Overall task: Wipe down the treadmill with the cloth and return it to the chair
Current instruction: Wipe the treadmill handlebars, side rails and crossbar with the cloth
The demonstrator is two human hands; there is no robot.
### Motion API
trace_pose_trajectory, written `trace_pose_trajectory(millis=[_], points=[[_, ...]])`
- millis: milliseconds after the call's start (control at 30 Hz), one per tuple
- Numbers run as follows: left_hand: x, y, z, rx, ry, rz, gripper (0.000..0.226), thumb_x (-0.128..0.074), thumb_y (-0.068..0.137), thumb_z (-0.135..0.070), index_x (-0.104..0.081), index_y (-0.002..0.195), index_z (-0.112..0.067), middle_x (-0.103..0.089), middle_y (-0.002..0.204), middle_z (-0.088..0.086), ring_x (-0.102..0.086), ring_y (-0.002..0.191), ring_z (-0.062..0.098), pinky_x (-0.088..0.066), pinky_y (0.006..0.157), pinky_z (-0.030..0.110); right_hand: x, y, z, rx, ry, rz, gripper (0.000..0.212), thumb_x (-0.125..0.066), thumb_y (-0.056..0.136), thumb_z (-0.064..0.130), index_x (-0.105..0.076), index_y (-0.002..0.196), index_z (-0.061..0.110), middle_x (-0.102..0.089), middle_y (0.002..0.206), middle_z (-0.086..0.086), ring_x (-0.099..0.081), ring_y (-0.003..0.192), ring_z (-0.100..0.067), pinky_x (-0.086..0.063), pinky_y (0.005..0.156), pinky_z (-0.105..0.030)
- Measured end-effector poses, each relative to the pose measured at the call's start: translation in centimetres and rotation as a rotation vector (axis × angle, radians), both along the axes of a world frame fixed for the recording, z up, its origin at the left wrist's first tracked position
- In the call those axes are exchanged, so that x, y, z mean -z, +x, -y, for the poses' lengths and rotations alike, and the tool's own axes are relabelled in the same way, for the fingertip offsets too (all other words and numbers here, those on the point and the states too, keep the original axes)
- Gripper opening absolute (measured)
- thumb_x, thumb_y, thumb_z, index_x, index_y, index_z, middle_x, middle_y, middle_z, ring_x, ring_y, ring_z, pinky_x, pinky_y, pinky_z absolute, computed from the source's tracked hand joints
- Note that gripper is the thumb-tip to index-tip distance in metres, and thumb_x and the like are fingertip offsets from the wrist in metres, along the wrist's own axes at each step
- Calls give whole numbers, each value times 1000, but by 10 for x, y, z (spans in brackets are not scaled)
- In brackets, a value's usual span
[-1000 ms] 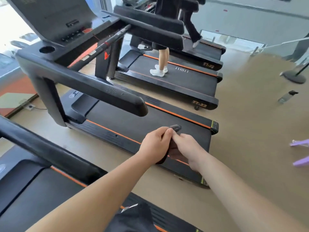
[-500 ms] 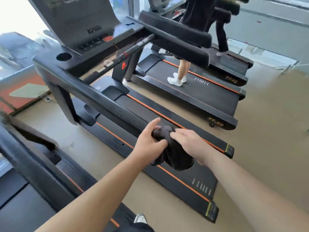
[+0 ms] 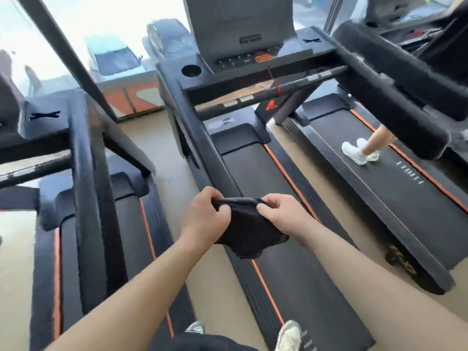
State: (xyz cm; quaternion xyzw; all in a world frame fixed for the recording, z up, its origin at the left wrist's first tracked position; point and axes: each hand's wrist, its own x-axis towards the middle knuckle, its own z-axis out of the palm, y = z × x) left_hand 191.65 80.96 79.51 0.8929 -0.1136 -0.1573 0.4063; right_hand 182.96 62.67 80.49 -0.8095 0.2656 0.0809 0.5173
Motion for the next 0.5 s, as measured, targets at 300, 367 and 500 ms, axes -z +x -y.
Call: trace_pose_trajectory(millis=[300, 367, 500], points=[[55, -63, 88, -262, 108, -238, 80, -45, 106, -36, 9, 163, -17, 4, 171, 10, -18, 155, 28, -21, 119, 34, 50, 58, 41, -63, 24, -9, 23, -56, 95, 26, -69, 85, 10, -68, 74, 1, -61, 73, -21, -51, 75, -35], [61, -59, 102, -337, 162, -206, 86, -43, 105, -47, 15, 161, -18, 1, 170, 14, -25, 151, 34, -28, 115, 39, 49, 77, 46, -119, 6, -25, 21, -55, 98, 29, -69, 96, 13, -71, 89, 1, -65, 86, -20, -52, 83, -34], [79, -22, 112, -423, 261, -121, 96, -46, 99, -58, 16, 160, -19, -14, 166, 16, -39, 142, 39, -41, 106, 47, 45, 123, 57, -258, -61, -29, 21, -53, 98, 29, -66, 112, 21, -68, 98, 5, -66, 91, -17, -53, 82, -30]])
